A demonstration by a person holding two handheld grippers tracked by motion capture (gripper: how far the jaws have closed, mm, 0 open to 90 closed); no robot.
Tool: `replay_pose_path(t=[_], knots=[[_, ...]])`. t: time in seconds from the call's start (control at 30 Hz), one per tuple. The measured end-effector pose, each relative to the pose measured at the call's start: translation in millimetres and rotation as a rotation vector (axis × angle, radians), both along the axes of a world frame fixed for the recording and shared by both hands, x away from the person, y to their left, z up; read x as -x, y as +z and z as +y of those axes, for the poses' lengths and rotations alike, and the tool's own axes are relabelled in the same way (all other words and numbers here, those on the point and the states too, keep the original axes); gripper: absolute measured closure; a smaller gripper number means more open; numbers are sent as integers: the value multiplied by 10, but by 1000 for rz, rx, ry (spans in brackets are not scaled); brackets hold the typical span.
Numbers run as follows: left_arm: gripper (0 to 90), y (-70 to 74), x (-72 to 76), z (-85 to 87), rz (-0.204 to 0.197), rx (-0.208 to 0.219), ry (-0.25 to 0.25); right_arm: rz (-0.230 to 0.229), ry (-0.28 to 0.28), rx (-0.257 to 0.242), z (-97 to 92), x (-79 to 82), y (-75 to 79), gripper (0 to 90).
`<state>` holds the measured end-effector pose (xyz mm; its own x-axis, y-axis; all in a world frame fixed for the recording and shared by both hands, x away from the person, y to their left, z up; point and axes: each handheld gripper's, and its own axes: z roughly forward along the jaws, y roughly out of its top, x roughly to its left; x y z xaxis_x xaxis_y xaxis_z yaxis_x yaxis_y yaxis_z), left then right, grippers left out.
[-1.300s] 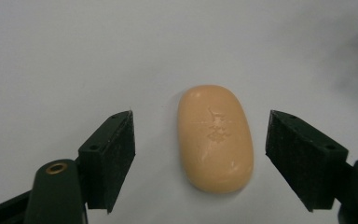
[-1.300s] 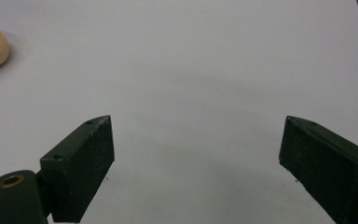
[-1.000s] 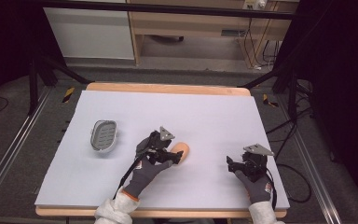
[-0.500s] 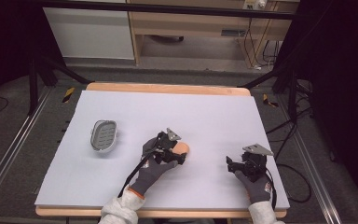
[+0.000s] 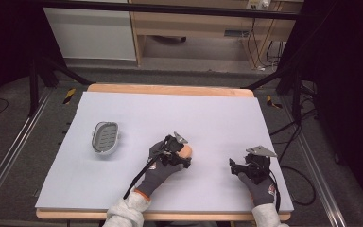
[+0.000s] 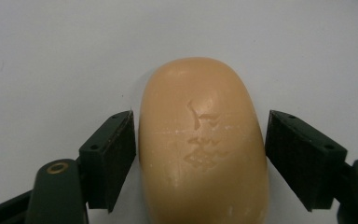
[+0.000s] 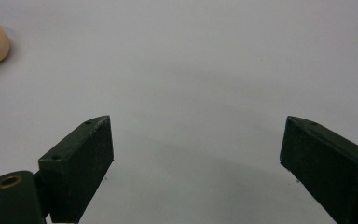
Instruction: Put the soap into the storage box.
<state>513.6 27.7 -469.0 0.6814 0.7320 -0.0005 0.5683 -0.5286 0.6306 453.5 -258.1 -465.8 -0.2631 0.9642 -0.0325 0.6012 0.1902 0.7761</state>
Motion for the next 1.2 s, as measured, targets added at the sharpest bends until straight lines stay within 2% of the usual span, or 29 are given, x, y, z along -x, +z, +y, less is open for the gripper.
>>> replay_pose_path(t=[0.2, 0.77, 1.03, 1.2], knots=[[290, -19, -2, -19, -2, -21, 1, 4, 3, 0, -1, -3, -3, 96], [311, 1, -8, -27, 13, -18, 16, 9, 1, 8, -4, -14, -17, 94], [312, 154, 74, 40, -3, 7, -6, 13, -2, 6, 2, -8, -15, 94], [313, 294, 125, 151, -28, 39, -6, 9, -3, 5, 4, -6, -10, 94]])
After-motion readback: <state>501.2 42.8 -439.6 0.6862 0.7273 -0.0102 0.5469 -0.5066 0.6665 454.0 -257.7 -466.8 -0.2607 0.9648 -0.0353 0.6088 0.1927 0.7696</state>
